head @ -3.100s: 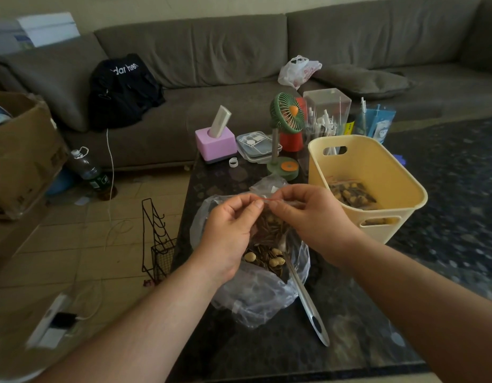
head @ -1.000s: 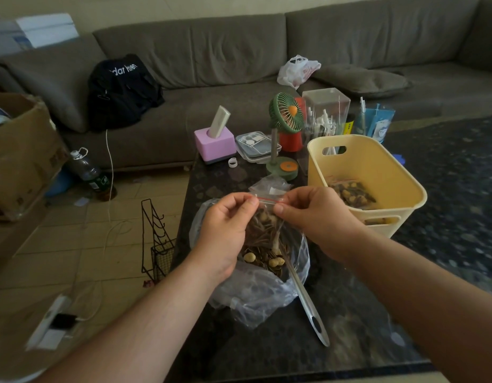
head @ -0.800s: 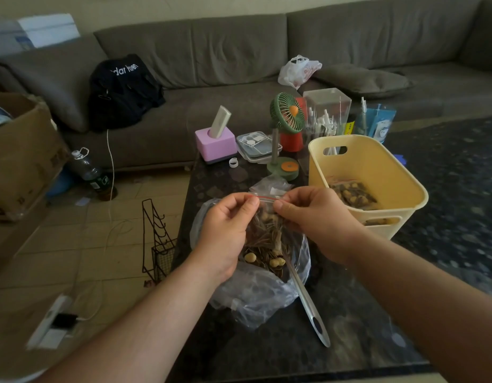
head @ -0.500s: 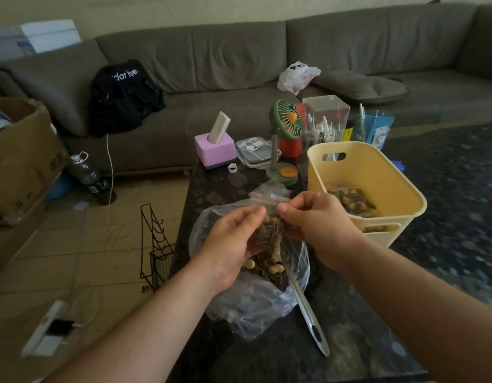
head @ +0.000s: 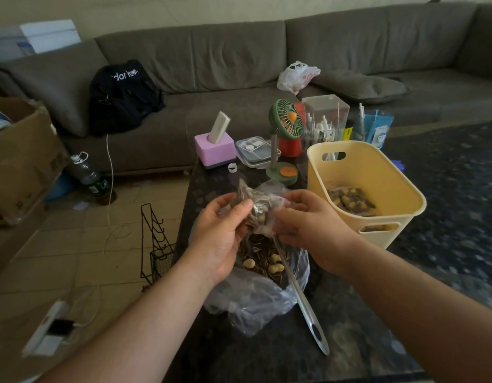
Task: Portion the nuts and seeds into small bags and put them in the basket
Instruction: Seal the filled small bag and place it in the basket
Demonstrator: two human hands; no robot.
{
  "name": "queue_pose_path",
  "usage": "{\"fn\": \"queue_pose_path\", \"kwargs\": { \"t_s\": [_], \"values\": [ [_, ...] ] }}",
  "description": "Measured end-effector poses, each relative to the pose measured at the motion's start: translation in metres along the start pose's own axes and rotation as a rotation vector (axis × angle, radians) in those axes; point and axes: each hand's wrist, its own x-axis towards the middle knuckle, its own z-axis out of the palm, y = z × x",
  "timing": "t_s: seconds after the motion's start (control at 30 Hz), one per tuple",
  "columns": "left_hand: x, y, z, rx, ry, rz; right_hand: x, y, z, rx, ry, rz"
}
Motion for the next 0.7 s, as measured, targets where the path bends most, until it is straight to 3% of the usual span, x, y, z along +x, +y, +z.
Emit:
{"fn": "queue_pose_path", "kwargs": {
  "t_s": [0.2,0.43,0.57,0.7],
  "values": [
    [0.0012,0.0018,-0.0063,0.059,-0.153,-0.009,-0.0038,-0.0044,0.0034,-0.065,-0.084,-0.043],
    [0.0006,-0.0013,-0.002,0.165,-0.102,0.03,-0.0067,-0.0001,0.0066,-0.043,-0.18,-0.043],
    [0.0025,-0.0022,-0.0061,0.15,-0.174,0.013,-0.0025,0.003,0.0037,-0.049,-0.125,-0.057],
    [0.0017,-0.0031,-0.0062,0.162,-0.134,0.013,-0.0024,0.0012,0.0035,-0.007,-0.124,-0.057]
  ]
}}
